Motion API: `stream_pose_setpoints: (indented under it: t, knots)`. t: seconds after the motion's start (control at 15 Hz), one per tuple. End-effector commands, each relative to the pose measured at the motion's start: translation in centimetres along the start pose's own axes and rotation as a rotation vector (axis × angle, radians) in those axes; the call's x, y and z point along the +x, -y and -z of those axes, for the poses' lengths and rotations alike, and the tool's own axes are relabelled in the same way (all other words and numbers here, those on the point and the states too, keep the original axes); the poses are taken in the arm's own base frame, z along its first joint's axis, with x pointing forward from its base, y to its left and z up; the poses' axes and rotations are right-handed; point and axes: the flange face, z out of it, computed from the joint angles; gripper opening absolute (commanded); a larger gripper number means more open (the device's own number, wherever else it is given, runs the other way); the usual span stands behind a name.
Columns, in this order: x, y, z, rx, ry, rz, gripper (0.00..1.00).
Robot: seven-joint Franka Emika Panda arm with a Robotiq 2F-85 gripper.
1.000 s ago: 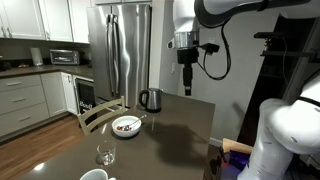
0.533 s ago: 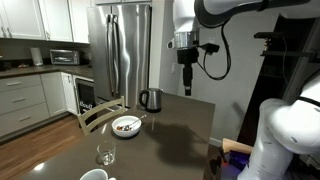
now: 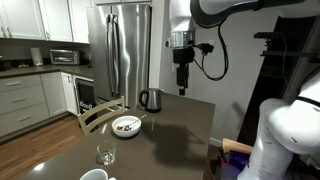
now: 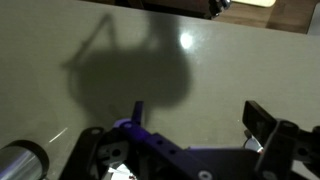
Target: Use the spoon to put some of the contents in the white bowl into the glass
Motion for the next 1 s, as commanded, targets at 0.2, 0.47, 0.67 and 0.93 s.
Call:
stream_pose_setpoints:
  t: [0.2, 0.47, 0.67, 0.93]
  knots:
    - [4.8, 1.0, -0.1, 0.010, -0.031, -0.296, 1.00]
    - [5.2, -1.8, -2.2, 0.127, -0.021, -0.458, 1.00]
    - [5.6, -4.9, -3.7, 0.274, -0.073, -0.520, 1.00]
    - [7.0, -8.6, -6.5, 0.467, -0.167, -0.608, 1.00]
